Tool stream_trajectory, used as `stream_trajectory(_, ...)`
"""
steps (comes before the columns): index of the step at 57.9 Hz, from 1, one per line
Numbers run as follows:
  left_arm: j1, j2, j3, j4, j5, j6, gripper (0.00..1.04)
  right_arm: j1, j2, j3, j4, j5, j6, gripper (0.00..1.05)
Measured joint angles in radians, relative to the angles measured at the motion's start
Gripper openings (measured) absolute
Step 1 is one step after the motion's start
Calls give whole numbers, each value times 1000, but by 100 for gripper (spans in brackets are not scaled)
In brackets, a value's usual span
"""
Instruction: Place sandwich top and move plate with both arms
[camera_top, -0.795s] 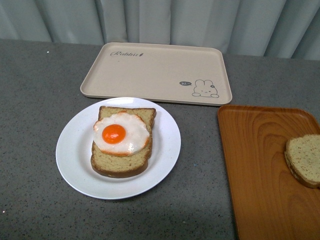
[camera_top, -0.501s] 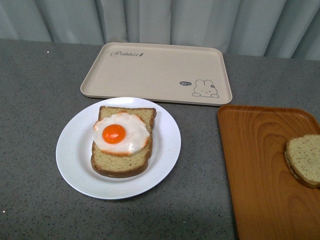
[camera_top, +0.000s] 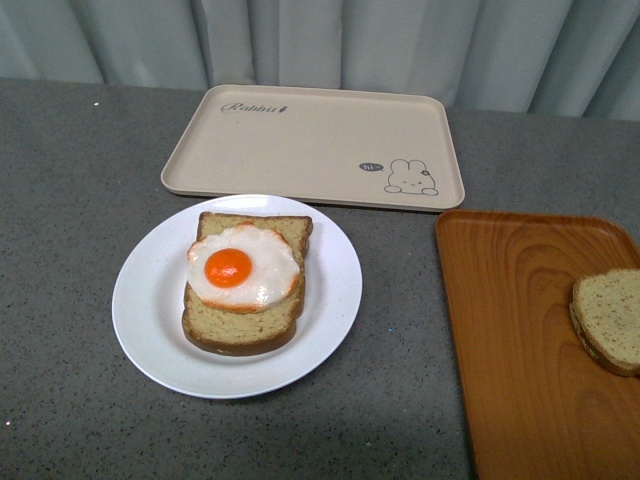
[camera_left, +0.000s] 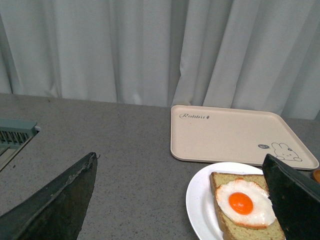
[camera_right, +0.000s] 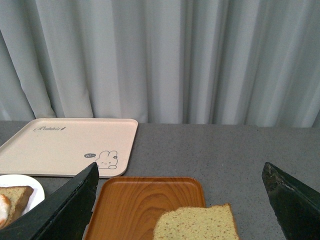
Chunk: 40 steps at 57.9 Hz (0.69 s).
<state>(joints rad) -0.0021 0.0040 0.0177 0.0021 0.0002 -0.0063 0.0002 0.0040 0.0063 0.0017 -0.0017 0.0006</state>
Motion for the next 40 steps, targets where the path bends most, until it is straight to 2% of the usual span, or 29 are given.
stream_trajectory(40,0,0,0,0,0,0,98,0,0,0,0,0,0,96)
